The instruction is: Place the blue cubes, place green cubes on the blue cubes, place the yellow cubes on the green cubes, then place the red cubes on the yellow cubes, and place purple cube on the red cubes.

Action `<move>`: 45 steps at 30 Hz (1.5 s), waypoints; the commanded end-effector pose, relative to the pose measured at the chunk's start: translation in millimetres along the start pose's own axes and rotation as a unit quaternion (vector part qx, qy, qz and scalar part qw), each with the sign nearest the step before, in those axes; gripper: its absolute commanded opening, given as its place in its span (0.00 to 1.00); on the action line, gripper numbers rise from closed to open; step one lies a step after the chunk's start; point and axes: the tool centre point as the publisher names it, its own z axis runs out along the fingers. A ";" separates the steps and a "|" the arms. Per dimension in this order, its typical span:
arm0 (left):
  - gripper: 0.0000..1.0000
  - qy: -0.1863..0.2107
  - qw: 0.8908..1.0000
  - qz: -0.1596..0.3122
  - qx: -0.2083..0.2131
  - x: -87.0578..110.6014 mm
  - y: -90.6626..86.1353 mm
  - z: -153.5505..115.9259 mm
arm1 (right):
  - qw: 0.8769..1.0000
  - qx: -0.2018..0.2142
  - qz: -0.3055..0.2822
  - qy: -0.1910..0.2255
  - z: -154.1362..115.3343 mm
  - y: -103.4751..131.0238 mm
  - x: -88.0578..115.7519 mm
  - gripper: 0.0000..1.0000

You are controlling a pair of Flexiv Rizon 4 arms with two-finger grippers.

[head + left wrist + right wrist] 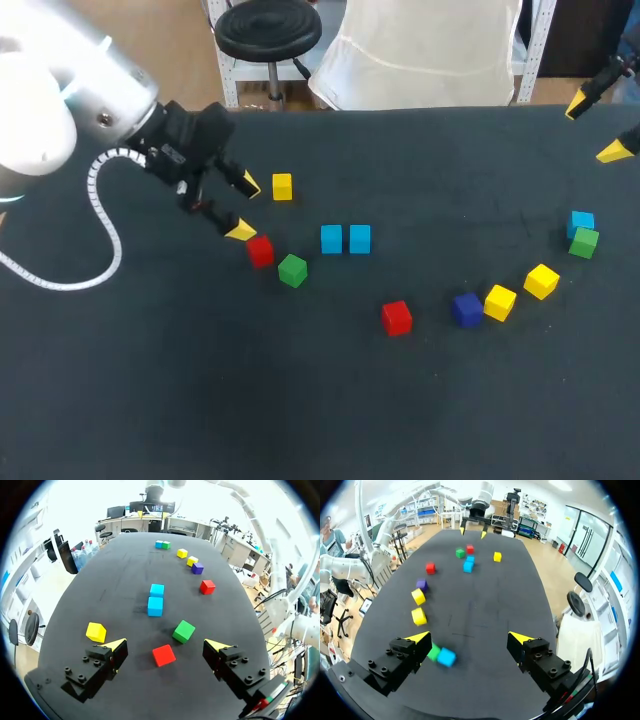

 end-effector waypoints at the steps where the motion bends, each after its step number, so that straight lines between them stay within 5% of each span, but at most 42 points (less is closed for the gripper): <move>1: 1.00 -0.001 1.000 0.001 -0.001 0.5 -0.2 0.0 | 0.997 0.020 0.012 0.067 -8.8 8.2 10.4 1.00; 16: 1.00 -0.001 1.000 0.001 -0.001 0.5 -0.2 0.0 | 0.993 0.098 0.046 0.040 8.5 40.1 71.6 1.00; 26: 1.00 -0.001 1.000 0.001 -0.001 0.5 -0.2 0.0 | 0.990 0.121 0.067 0.026 48.7 42.9 87.2 1.00; 45: 1.00 -0.001 1.000 0.001 -0.001 0.5 -0.2 0.0 | 0.989 0.117 0.086 -0.013 69.7 44.9 100.7 1.00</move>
